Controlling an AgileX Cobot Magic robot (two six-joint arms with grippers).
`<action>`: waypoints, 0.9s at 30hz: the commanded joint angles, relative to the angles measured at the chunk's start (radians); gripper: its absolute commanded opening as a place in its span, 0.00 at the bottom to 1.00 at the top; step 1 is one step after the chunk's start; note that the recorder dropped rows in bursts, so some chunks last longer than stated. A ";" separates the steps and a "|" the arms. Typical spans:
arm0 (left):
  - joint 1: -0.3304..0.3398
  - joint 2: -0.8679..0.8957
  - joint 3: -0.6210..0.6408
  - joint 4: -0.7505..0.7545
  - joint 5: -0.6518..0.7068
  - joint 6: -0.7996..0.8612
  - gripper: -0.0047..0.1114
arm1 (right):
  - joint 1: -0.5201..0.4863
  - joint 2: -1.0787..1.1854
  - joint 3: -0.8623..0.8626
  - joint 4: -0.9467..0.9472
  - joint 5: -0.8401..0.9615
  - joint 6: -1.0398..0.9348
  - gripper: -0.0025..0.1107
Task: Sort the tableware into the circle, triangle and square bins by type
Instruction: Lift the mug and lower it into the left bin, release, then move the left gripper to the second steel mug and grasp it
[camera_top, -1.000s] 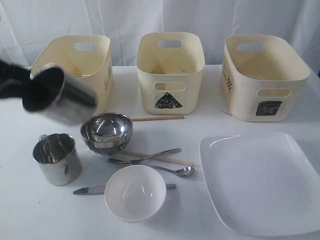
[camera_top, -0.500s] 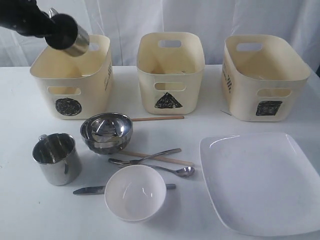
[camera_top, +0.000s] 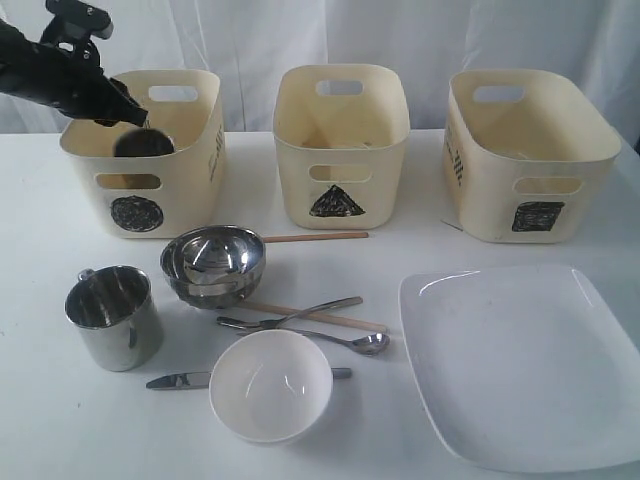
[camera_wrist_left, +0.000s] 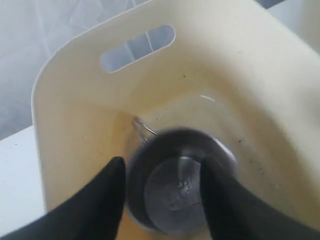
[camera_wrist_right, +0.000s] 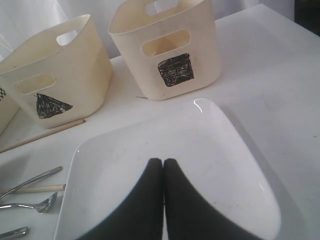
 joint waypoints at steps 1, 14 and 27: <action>-0.003 -0.043 -0.010 -0.119 0.020 -0.006 0.65 | -0.008 -0.006 0.000 0.000 -0.008 0.002 0.02; 0.001 -0.486 0.005 0.194 1.009 -0.416 0.04 | -0.008 -0.006 0.000 0.000 -0.008 0.002 0.02; -0.001 -0.544 0.543 0.229 0.822 -0.557 0.04 | -0.008 -0.006 0.000 0.000 -0.008 0.002 0.02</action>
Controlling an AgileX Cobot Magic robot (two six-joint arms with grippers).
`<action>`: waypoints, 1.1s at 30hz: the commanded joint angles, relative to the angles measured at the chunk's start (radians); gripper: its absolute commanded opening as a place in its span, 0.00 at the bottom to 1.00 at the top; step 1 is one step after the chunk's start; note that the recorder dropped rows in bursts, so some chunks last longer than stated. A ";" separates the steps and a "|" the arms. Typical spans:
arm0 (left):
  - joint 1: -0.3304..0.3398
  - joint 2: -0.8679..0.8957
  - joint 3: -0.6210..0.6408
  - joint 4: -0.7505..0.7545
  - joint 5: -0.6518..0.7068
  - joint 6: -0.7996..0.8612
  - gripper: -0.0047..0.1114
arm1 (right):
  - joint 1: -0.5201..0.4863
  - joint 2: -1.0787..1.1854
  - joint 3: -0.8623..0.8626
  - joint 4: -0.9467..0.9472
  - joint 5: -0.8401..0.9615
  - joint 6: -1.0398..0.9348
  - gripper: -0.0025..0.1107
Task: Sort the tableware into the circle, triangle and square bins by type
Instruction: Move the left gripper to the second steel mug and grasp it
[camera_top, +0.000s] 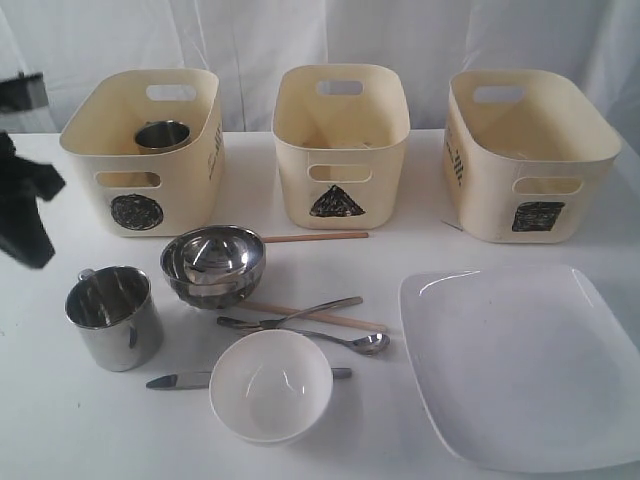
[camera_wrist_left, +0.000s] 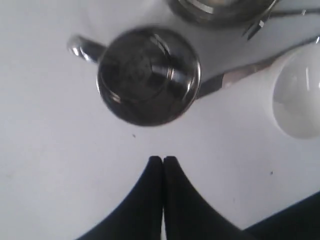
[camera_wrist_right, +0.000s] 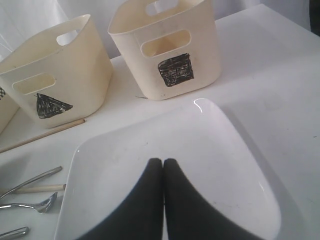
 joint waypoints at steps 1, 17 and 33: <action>0.000 -0.086 0.193 -0.013 -0.150 -0.026 0.04 | -0.008 -0.006 0.000 0.000 -0.008 0.002 0.02; 0.000 -0.218 0.521 -0.134 -0.679 0.073 0.31 | -0.008 -0.006 0.000 0.000 -0.008 0.002 0.02; 0.000 -0.034 0.521 -0.251 -0.817 0.071 0.62 | -0.008 -0.006 0.000 0.000 -0.006 0.001 0.02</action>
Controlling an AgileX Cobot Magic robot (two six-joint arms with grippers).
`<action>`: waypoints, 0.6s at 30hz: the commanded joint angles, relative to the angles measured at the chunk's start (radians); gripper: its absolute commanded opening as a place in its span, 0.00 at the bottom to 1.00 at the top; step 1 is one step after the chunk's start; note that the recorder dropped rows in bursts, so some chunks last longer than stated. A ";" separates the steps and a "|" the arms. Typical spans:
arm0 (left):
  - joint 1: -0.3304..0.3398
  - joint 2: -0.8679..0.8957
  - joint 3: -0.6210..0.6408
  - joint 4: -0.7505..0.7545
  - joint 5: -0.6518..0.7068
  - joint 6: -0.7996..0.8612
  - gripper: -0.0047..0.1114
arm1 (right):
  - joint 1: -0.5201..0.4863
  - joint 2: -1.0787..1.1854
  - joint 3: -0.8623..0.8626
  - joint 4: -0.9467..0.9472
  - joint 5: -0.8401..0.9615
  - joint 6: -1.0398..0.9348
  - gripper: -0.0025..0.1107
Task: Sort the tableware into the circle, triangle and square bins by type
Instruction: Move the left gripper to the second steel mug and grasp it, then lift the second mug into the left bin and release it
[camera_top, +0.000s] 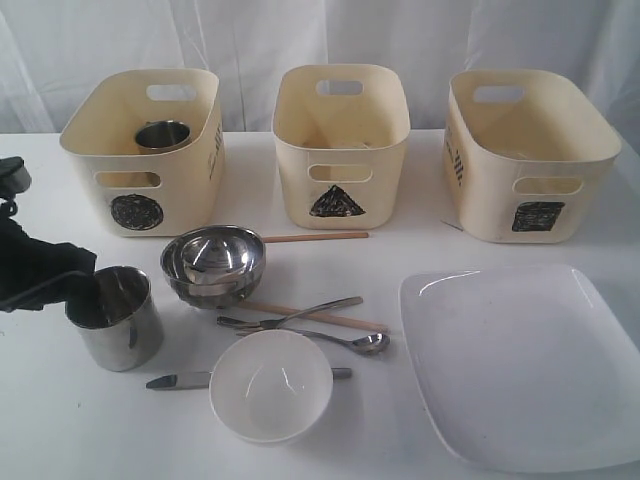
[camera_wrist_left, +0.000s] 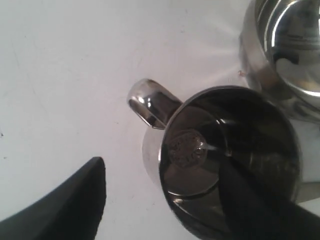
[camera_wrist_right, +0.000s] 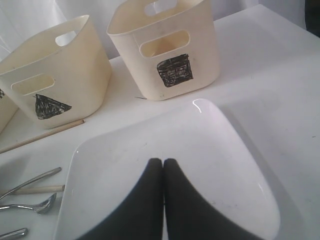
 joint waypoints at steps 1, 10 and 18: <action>0.000 0.064 0.004 -0.031 -0.006 0.001 0.62 | -0.004 -0.006 0.000 0.000 -0.006 0.001 0.02; 0.000 0.119 0.004 -0.034 0.005 0.001 0.35 | -0.004 -0.006 0.000 0.000 -0.008 0.001 0.02; 0.000 0.101 0.002 -0.030 0.085 0.093 0.04 | -0.004 -0.006 0.000 0.000 -0.008 0.001 0.02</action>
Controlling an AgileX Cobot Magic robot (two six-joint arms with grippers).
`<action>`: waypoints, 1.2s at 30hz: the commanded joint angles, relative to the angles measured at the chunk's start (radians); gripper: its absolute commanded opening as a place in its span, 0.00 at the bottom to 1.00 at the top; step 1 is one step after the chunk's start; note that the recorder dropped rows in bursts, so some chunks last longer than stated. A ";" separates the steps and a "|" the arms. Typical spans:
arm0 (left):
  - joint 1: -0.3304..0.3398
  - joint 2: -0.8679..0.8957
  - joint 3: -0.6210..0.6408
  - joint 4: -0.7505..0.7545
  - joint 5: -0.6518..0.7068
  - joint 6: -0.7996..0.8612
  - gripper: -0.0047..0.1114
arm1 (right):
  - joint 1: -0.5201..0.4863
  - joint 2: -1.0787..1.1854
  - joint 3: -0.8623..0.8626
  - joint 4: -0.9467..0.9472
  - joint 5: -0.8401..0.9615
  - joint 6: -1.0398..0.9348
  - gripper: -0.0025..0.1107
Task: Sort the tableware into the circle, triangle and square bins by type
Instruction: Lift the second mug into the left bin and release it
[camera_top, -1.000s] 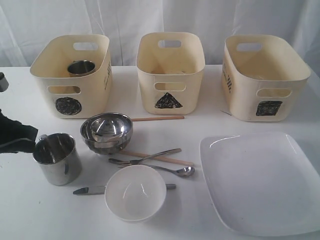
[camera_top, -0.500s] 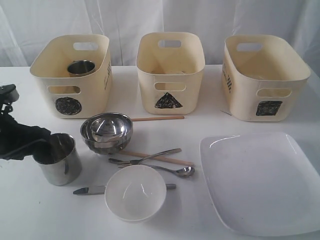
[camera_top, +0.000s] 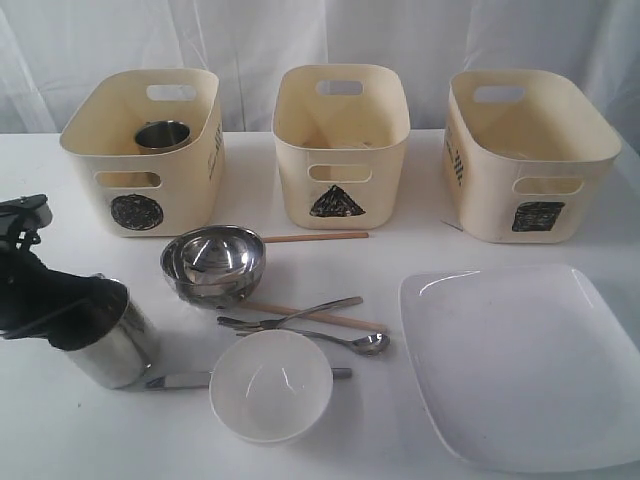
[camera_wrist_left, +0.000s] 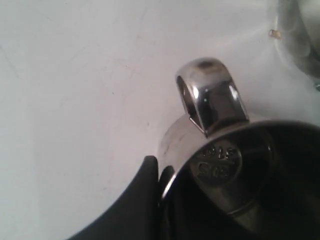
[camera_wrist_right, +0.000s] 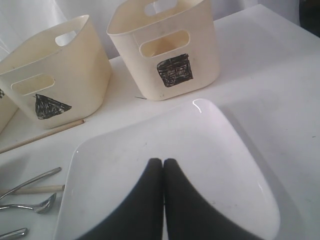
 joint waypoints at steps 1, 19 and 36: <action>0.000 -0.029 -0.003 -0.001 0.074 0.077 0.04 | -0.004 -0.006 0.000 0.000 -0.008 0.001 0.02; 0.000 -0.088 -0.411 0.233 -0.721 -0.019 0.04 | -0.004 -0.006 0.000 0.000 -0.008 0.001 0.02; 0.000 0.342 -0.652 0.990 -0.740 -0.453 0.22 | -0.004 -0.006 0.000 0.000 -0.008 0.001 0.02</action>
